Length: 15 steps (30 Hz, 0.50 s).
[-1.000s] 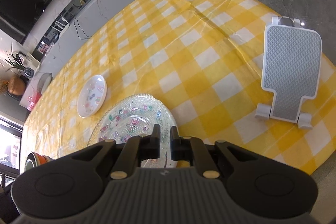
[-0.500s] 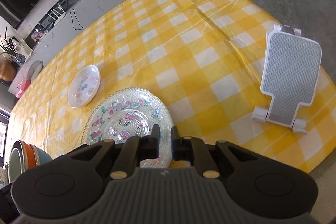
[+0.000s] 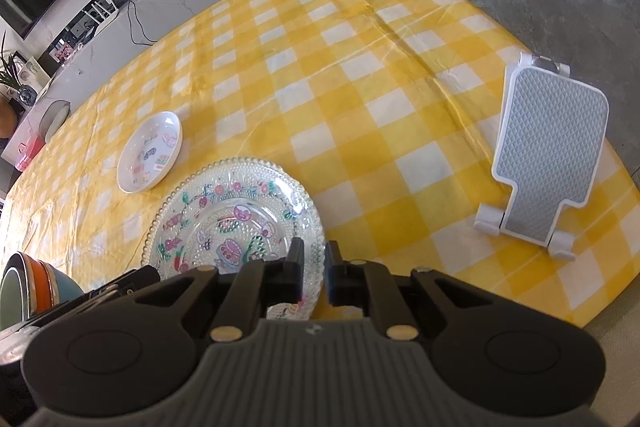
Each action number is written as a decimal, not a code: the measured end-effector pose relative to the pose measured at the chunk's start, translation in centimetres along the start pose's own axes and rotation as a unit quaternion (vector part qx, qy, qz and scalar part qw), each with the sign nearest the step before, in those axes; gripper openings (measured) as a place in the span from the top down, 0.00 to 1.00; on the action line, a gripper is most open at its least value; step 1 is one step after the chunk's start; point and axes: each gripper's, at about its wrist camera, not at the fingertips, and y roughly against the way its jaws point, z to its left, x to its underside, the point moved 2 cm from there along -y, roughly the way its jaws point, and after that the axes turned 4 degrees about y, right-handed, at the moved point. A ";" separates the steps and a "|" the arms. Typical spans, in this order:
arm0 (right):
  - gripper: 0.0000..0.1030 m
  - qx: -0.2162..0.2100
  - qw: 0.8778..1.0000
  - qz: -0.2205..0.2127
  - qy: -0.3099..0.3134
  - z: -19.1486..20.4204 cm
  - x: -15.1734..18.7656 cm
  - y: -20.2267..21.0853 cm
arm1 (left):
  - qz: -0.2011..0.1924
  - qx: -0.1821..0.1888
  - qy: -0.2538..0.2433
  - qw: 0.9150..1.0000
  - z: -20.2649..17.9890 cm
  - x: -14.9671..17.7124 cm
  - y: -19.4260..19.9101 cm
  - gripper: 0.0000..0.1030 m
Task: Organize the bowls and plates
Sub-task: 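Open both grippers and lift them off the glass plate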
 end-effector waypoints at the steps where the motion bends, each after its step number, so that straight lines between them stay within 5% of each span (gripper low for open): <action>1: 0.90 -0.001 1.000 0.001 -0.002 0.0 0.0 0.0 | 0.003 0.006 0.004 1.000 0.2 -0.1 0.0 0.89; 12: 0.84 -0.025 0.998 -0.023 -0.054 -1.4 -0.2 0.5 | -0.003 0.019 0.042 0.999 1.4 -1.4 -0.1 0.88; 15: 0.91 -0.023 0.998 -0.020 -0.049 -1.3 -0.2 0.3 | 0.006 0.020 0.037 0.999 1.3 -1.3 -0.5 0.90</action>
